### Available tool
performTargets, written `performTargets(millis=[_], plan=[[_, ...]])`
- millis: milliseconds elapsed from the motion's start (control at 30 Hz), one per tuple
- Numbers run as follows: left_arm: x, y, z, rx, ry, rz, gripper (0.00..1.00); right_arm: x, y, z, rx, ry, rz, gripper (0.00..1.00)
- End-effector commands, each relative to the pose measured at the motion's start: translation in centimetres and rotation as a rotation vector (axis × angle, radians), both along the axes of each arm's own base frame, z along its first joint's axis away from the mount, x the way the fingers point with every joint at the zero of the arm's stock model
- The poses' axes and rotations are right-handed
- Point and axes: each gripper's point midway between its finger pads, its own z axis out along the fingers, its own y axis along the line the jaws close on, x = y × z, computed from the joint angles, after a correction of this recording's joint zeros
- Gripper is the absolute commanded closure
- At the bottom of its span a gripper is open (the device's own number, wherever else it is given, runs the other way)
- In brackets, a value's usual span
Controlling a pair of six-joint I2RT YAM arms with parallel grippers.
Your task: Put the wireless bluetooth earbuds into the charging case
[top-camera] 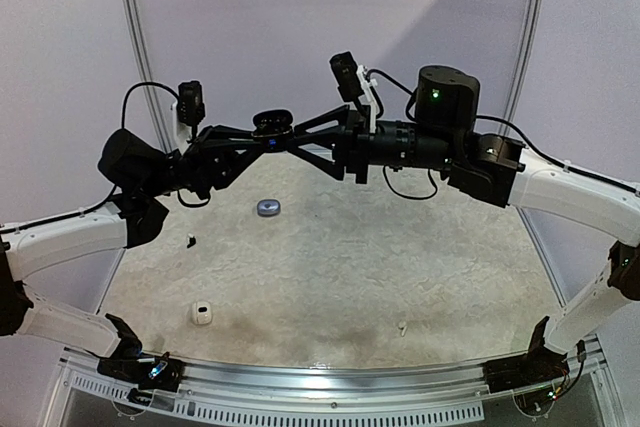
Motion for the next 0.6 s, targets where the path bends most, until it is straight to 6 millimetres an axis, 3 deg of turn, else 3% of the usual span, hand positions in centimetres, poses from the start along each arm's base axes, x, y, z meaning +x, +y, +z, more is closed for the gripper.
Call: performTargets(millis=[0, 333, 567], plan=[[-0.4, -0.1, 1.0, -0.011, -0.054, -0.008, 1.00, -0.1, 0.6, 0.8, 0.031, 0.003, 0.040, 0.56], [-0.4, -0.2, 1.1, -0.023, -0.049, 0.003, 1.00, 0.1, 1.3, 0.5, 0.016, 0.031, 0.054, 0.60], [-0.7, -0.3, 0.9, -0.019, -0.048, -0.004, 1.00, 0.1, 1.7, 0.1, 0.003, 0.048, 0.064, 0.73]])
